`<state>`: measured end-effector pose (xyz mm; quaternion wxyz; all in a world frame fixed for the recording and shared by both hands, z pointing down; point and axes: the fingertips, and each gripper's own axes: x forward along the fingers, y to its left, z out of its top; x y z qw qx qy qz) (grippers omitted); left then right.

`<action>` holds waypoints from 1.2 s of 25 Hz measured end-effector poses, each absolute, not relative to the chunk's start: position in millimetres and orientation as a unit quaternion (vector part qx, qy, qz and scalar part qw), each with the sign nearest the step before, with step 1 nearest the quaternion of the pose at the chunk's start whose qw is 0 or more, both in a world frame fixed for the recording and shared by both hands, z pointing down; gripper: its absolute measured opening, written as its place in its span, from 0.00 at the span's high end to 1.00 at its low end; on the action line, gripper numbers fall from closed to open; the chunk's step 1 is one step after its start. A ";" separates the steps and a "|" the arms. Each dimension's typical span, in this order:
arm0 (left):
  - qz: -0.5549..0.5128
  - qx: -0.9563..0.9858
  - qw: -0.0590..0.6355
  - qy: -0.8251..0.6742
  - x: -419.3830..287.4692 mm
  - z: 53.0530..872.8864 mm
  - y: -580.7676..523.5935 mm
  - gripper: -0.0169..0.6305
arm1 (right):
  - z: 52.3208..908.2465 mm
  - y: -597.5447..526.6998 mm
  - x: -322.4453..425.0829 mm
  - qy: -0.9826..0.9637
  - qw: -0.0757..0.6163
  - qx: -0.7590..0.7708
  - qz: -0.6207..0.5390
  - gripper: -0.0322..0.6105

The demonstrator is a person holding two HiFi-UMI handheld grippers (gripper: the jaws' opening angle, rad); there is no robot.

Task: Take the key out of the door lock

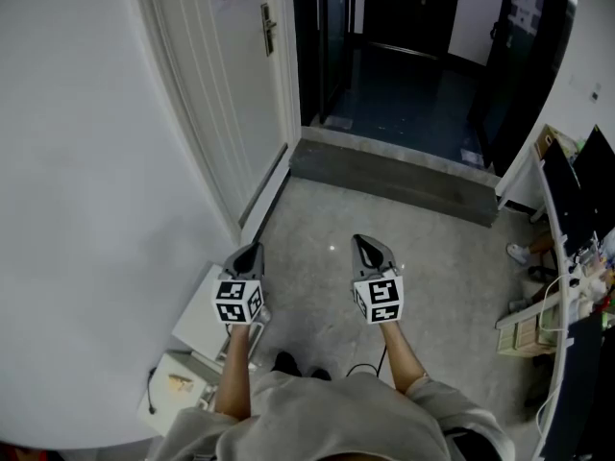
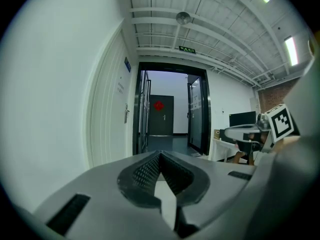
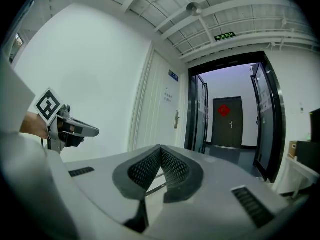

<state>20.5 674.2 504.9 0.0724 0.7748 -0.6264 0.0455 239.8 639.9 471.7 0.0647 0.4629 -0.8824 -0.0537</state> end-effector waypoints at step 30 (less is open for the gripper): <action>0.027 0.812 0.073 -0.579 -61.0 496.3 322.9 0.95 | 459.4 319.3 139.7 -0.864 0.076 0.491 -0.074 0.91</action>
